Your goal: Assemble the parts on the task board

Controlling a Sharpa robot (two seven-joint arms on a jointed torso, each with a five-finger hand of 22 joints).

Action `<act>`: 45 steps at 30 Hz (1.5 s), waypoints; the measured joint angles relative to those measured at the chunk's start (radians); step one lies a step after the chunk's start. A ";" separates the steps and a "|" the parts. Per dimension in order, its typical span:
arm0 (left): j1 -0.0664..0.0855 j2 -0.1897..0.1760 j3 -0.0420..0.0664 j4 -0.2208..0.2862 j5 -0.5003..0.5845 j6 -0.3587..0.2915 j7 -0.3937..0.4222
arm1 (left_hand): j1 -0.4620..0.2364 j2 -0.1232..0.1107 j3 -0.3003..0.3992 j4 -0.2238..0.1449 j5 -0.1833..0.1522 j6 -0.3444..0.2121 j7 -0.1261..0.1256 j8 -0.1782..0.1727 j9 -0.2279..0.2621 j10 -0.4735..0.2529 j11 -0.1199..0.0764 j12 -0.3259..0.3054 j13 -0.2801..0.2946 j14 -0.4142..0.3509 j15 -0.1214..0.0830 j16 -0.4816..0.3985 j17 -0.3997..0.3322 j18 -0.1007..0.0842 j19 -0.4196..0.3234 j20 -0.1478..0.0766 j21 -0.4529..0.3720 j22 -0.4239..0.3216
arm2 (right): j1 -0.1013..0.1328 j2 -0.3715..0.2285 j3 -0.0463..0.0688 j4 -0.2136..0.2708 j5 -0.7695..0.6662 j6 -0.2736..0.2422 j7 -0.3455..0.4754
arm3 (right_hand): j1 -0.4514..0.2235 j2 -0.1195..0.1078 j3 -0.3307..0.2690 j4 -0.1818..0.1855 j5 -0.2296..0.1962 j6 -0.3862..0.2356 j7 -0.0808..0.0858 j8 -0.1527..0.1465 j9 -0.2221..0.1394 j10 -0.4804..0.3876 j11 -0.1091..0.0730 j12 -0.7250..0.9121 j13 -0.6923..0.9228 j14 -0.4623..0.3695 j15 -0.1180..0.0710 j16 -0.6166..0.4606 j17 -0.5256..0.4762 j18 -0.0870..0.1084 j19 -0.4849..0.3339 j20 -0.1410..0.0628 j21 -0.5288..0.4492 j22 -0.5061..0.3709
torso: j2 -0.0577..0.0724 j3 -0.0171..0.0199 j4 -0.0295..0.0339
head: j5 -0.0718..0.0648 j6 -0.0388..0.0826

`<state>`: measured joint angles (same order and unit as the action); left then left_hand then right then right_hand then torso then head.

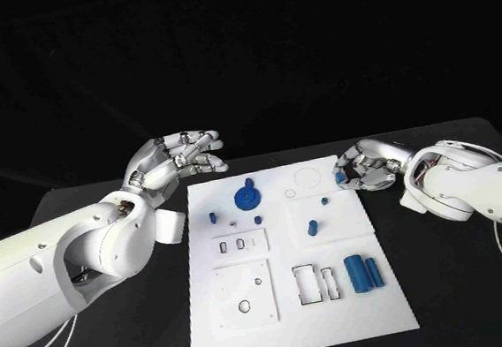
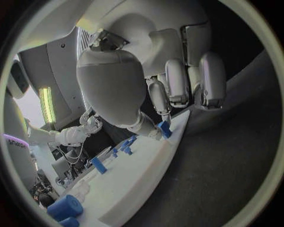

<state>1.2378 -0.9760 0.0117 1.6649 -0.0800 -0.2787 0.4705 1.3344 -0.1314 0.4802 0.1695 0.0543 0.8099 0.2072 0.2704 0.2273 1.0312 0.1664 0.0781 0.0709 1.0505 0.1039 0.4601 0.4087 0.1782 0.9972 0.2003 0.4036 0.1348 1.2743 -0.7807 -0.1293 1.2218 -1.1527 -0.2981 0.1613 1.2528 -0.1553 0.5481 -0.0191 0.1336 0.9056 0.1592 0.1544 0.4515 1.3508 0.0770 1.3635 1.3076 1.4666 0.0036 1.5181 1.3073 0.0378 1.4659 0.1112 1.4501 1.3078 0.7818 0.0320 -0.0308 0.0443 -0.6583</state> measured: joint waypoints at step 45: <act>0.000 0.002 0.000 -0.035 0.000 0.003 -0.004 | 0.000 0.000 0.004 -0.004 0.000 0.000 0.000 0.000 0.002 0.000 0.000 0.000 0.000 -0.007 0.000 0.000 0.007 0.000 0.000 0.000 0.004 0.000 | 0.024 0.056 -0.005 0.285 -0.036 -0.143 -0.175 | -0.003 0.074 0.020 0.005 -0.004 0.059 -0.029 0.059 0.004 0.030 -0.030 0.015 0.000 -0.002 -0.020 0.004 0.001 0.000 0.000 -0.022 0.016 0.000 | -0.014 -0.0037 -0.0065 | 0.023 -0.016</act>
<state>1.2380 -0.9736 0.0116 1.6296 -0.0798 -0.2753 0.4668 1.3344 -0.1315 0.4845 0.1653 0.0543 0.8100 0.2072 0.2704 0.2291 1.0312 0.1664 0.0781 0.0709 1.0433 0.1039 0.4600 0.4155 0.1783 0.9972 0.2003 0.4077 0.1344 1.2987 -0.7243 -0.1342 1.5069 -1.1883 -0.4412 -0.0138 1.2502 -0.0814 0.5677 -0.0137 0.1297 0.9651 0.1306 0.2130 0.4559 1.3812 0.0467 1.3790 1.3080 1.4648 -0.0165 1.5219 1.3081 0.0377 1.4660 0.0895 1.4658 1.3081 0.7682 0.0283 -0.0373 0.0674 -0.6747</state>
